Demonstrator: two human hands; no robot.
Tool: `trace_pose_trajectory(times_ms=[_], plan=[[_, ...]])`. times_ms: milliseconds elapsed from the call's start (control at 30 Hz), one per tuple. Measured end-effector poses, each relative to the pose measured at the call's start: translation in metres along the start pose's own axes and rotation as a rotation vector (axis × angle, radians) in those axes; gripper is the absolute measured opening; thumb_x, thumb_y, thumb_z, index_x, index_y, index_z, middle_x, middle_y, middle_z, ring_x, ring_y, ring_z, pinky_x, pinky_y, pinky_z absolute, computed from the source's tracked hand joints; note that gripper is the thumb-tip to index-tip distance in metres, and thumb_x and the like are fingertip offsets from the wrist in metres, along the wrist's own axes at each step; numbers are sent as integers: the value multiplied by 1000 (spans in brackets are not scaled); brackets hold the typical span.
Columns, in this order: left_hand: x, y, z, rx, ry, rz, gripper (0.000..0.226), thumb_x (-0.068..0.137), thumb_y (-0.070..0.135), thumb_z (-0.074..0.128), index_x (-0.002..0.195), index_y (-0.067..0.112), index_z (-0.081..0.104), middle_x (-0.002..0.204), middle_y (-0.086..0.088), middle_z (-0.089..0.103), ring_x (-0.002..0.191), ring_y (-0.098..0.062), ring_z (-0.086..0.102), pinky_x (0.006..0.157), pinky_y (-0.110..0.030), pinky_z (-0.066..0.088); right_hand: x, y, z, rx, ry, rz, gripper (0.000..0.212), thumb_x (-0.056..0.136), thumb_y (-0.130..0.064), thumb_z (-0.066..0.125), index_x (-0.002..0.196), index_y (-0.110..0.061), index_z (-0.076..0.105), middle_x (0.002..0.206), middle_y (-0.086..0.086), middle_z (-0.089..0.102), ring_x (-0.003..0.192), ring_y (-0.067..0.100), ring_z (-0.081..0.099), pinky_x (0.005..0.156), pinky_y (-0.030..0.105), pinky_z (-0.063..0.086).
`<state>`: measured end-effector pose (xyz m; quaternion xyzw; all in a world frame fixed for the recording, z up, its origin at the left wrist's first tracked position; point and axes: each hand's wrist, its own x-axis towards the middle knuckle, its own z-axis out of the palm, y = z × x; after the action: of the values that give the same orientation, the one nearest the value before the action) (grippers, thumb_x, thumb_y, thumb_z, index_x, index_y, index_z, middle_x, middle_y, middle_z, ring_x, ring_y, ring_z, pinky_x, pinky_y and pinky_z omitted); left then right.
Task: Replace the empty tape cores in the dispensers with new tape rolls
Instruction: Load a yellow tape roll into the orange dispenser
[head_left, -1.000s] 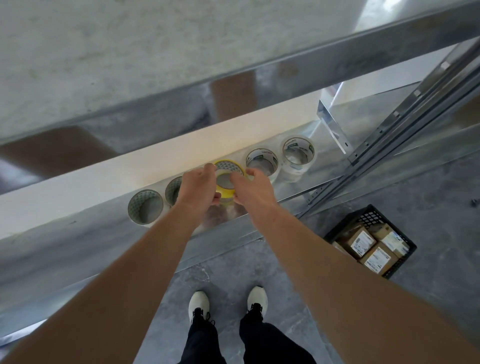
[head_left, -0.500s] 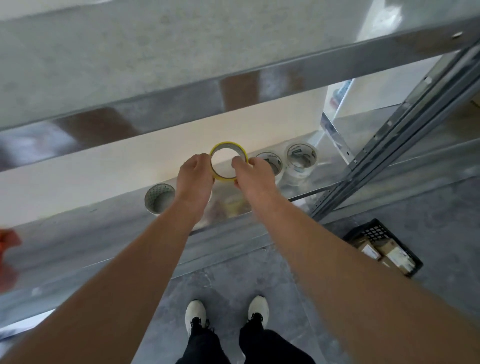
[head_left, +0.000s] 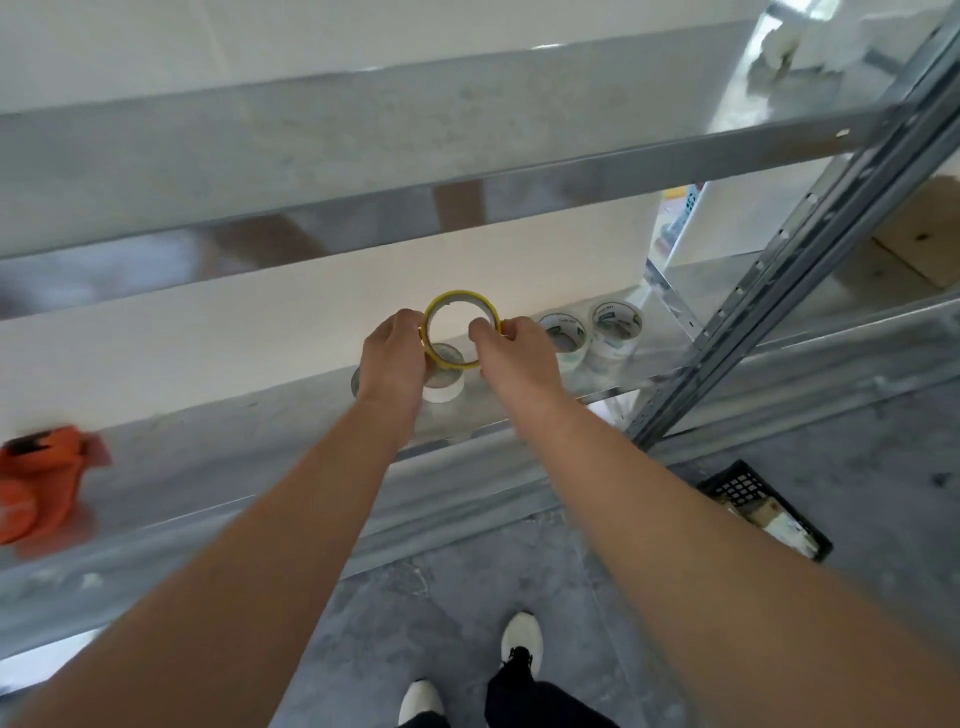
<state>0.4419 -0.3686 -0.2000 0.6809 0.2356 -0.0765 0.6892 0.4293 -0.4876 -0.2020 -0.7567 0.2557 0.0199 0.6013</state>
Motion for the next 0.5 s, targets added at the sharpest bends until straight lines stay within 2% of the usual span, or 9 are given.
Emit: trace_pose_trajectory(times_ms=[100,200,267,300,367,400,467,500], plan=[[-25,4,-28,-42,-11,28,23,80,36,50,81,21,67,92,-9,67,89,-26,63,88,-40,54,-29,-5,9,-13,9,-47,27,80,-44,62,77,-17,55,74,1,58,69,23,52,66,33,40],[-43,5,-52,-74,-60,46,21,82,31,48,87,18,64,91,-11,61,86,-24,55,81,-38,47,-59,-9,17,18,21,-60,29,84,-38,62,69,-19,47,69,1,53,63,22,46,62,31,37],[-55,6,-67,-83,-87,59,27,78,32,48,91,18,66,91,-11,61,86,-25,54,80,-40,46,-79,-12,21,33,40,-69,23,84,-40,62,83,-18,53,78,0,57,68,20,52,67,32,41],[-62,8,-73,-88,-96,69,28,79,32,48,92,17,67,92,-11,61,86,-25,53,80,-40,46,-88,-13,24,41,41,-72,25,84,-40,62,97,-18,57,85,-2,60,75,20,58,73,33,46],[-74,12,-87,-102,-107,103,23,89,29,49,91,16,68,94,-11,63,88,-27,56,81,-42,49,-106,-18,29,52,33,-83,45,87,-39,62,128,-22,55,103,-3,64,96,22,67,89,39,53],[-80,13,-93,-106,-107,120,23,94,25,48,92,16,69,95,-10,65,90,-28,59,83,-43,52,-114,-21,31,49,26,-96,51,88,-38,62,136,-25,52,111,-2,65,103,23,67,94,40,54],[-90,15,-107,-120,-98,139,27,101,21,45,96,17,71,98,-8,70,93,-29,65,86,-45,60,-131,-27,37,51,10,-142,53,86,-39,61,138,-30,55,122,0,65,109,23,67,100,42,54],[-95,17,-114,-130,-92,144,27,103,20,44,97,17,71,99,-6,71,93,-28,66,83,-42,61,-140,-30,39,47,0,-166,51,85,-39,61,135,-30,57,123,0,66,110,24,67,101,44,54]])
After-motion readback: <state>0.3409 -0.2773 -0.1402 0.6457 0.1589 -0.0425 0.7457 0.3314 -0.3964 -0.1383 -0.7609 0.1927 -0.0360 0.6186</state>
